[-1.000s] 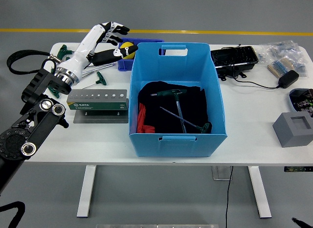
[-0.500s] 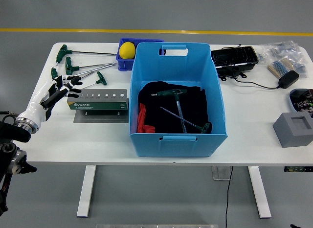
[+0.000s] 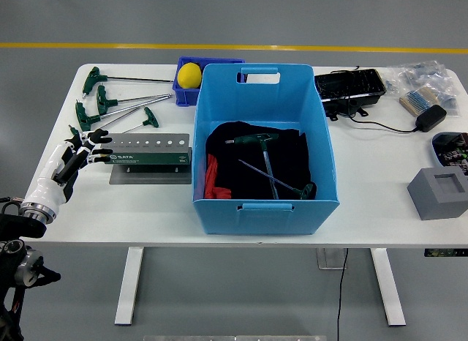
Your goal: Lift tool from toolbox,place it in box,lift tool from toolbox,place it in box
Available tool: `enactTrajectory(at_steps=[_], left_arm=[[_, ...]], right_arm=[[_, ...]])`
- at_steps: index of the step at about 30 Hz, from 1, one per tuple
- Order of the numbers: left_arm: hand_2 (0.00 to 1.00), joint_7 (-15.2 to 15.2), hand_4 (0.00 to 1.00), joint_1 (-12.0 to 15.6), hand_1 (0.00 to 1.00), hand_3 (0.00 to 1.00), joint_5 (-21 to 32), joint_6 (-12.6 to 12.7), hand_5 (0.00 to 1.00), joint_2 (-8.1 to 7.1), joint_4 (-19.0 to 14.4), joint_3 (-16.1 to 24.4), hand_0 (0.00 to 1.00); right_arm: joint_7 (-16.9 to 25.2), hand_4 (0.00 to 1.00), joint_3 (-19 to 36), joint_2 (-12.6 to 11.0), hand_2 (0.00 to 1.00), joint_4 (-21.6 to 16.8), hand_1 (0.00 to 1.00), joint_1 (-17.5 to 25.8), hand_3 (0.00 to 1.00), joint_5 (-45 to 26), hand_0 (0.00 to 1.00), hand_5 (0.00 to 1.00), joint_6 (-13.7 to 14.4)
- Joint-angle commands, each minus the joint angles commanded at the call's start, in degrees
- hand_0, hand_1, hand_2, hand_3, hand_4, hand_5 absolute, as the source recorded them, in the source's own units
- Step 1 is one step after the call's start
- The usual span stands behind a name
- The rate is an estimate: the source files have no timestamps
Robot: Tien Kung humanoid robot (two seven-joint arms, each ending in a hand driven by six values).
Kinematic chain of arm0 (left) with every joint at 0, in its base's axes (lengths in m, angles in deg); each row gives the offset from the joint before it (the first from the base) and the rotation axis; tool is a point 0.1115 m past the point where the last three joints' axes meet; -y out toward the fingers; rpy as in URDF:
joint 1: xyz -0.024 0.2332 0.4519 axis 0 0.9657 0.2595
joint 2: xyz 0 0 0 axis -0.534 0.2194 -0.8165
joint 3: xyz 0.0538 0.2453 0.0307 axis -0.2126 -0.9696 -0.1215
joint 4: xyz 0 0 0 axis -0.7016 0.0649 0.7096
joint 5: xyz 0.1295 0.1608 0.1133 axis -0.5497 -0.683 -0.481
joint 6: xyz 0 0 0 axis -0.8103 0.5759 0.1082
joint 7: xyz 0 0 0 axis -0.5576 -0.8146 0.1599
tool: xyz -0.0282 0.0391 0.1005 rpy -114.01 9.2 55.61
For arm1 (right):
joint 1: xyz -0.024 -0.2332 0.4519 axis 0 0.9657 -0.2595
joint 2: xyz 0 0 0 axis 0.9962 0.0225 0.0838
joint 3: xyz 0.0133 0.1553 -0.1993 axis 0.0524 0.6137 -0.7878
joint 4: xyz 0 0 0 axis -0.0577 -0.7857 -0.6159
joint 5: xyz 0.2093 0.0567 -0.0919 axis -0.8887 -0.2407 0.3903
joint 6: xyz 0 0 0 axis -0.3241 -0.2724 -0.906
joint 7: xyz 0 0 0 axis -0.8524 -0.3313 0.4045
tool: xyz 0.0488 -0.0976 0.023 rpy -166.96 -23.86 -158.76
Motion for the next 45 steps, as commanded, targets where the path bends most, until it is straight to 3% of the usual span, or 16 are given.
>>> enactTrajectory(at_steps=[12,21,45], left_arm=[[0.692,-0.4,0.94,-0.4,0.607,0.663,2.2,-0.8,0.764,-0.01,-2.7,1.5,0.553],[0.688,1.0,0.936,-1.5,0.604,0.658,2.8,-0.9,0.765,0.84,-4.3,2.0,0.55],[0.675,3.5,0.925,-1.8,0.591,0.642,3.9,-0.5,0.758,0.47,-5.6,2.1,0.545]], right_arm=[[0.6,0.769,-1.4,-0.3,0.669,0.1,0.596,-1.0,0.541,-2.4,0.615,0.656,0.1],[0.6,0.768,-1.5,-0.4,0.669,0.0,0.596,-1.3,0.54,-2.5,0.615,0.657,0.1],[0.9,0.769,-1.7,-0.6,0.668,0.1,0.595,-2.2,0.539,-2.4,0.615,0.659,0.2]])
